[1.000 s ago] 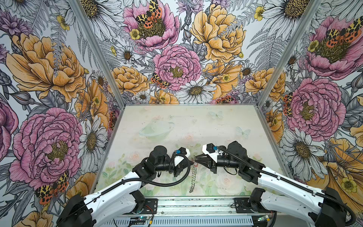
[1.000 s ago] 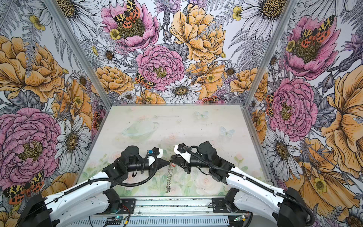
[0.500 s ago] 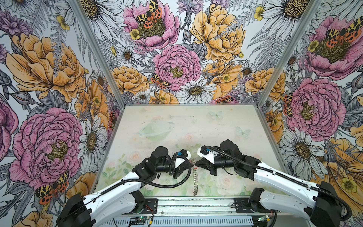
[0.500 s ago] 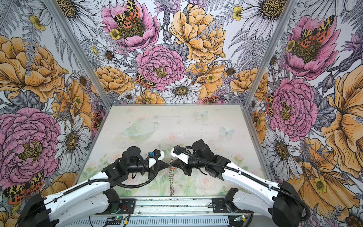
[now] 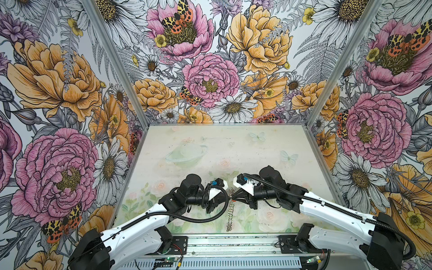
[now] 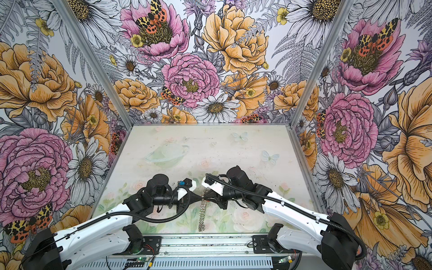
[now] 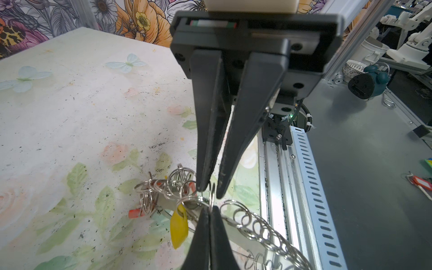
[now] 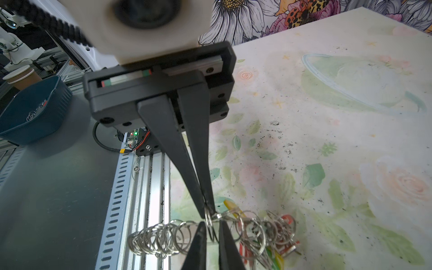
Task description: Put the keys on the keyring
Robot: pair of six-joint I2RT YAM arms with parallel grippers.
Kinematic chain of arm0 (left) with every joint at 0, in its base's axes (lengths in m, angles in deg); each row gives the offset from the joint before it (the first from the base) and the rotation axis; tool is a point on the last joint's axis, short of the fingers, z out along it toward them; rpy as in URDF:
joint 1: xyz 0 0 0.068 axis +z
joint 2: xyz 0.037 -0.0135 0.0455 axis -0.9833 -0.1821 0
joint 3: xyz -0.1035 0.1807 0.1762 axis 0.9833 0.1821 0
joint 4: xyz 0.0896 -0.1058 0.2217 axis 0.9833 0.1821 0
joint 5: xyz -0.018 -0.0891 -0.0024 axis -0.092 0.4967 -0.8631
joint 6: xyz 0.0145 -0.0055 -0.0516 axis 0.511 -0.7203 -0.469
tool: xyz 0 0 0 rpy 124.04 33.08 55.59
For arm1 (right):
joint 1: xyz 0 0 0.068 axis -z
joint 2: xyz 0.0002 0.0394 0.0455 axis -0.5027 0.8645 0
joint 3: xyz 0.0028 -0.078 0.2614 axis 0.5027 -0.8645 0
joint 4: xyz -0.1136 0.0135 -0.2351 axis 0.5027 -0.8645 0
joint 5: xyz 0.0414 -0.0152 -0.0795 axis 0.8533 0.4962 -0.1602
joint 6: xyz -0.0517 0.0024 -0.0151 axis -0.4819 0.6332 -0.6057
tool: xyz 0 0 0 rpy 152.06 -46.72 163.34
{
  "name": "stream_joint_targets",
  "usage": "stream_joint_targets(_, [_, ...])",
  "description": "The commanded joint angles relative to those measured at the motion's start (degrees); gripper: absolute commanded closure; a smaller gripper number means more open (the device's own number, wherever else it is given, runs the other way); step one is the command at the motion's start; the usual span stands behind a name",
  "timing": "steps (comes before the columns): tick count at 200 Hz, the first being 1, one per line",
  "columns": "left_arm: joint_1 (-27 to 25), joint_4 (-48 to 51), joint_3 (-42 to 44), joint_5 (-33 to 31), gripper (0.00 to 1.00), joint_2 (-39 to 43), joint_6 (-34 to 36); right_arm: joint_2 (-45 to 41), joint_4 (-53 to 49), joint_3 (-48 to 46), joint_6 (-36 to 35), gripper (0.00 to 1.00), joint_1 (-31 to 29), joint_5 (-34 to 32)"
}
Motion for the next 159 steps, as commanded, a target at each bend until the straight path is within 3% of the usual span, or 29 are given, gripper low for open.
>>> stream_joint_targets(1, [-0.30, -4.05, -2.21, 1.98, 1.00, 0.30, 1.04, 0.58, 0.49, 2.08, -0.68, 0.89, -0.72, 1.81])
stream_joint_targets(55, [-0.36, -4.26, -1.87, 1.35, 1.00, 0.57, 0.81, 0.95, 0.42, 2.37, -0.52, 1.00, -1.09, 0.94])
stream_joint_targets(78, [-0.02, -4.67, -1.39, 0.86, 1.00, 0.82, 0.49, -1.44, 0.52, 2.23, 0.05, 1.00, -0.74, -0.33])
stream_joint_targets(115, [1.26, -6.83, 0.13, 1.73, 0.85, 2.03, -0.80, -6.00, 4.86, 0.20, 2.42, 1.00, 0.70, 1.14])
stream_joint_targets(159, [1.62, -7.95, 0.86, 2.99, 0.81, 3.63, -1.39, -7.08, 16.95, -4.30, 7.85, 1.00, 1.04, 4.06])
